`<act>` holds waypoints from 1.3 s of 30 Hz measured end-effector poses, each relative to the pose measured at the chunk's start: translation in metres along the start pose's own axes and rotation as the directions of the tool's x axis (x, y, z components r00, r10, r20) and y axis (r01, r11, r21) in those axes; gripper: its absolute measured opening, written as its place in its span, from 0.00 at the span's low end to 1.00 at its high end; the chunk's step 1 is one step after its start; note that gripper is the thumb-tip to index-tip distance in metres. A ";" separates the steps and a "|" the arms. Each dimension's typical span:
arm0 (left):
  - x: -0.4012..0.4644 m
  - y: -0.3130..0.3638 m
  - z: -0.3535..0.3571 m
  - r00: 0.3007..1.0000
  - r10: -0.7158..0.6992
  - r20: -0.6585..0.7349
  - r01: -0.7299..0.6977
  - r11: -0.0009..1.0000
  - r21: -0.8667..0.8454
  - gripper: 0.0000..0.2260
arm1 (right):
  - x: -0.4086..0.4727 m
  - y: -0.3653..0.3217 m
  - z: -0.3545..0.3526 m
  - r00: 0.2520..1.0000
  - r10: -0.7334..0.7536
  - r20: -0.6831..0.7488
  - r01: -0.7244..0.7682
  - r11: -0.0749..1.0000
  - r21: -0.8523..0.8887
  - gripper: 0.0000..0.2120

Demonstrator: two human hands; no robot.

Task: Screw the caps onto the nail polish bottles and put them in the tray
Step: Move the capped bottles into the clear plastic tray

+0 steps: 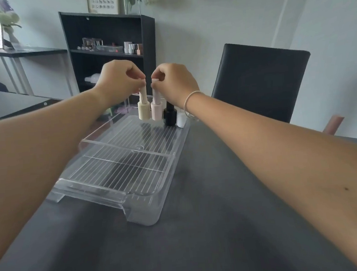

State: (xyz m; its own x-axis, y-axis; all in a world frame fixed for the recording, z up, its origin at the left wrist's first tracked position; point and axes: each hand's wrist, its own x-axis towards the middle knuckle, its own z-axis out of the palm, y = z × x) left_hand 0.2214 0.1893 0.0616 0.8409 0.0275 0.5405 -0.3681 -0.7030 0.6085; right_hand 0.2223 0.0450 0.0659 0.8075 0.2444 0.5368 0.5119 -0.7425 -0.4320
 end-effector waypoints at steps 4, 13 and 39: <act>0.003 -0.004 0.007 1.000 -0.011 0.008 0.011 1.000 -0.003 0.03 | 0.004 0.004 0.004 1.000 0.011 0.002 -0.011 0.999 -0.052 0.07; 0.008 -0.006 0.014 1.000 -0.021 0.008 0.021 1.000 -0.014 0.03 | 0.007 0.010 0.008 1.000 0.015 0.001 -0.014 0.990 -0.138 0.09; -0.031 0.063 0.018 0.994 0.082 -0.074 -0.087 0.994 -0.070 0.08 | -0.104 0.037 -0.073 0.989 0.033 -0.141 -0.033 0.999 0.002 0.10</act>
State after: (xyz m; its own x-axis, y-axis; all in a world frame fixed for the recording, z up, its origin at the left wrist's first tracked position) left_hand 0.1792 0.1315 0.0729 0.7766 0.0222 0.6296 -0.4666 -0.6512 0.5985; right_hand 0.1360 -0.0531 0.0468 0.7743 0.1294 0.6194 0.4859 -0.7486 -0.4511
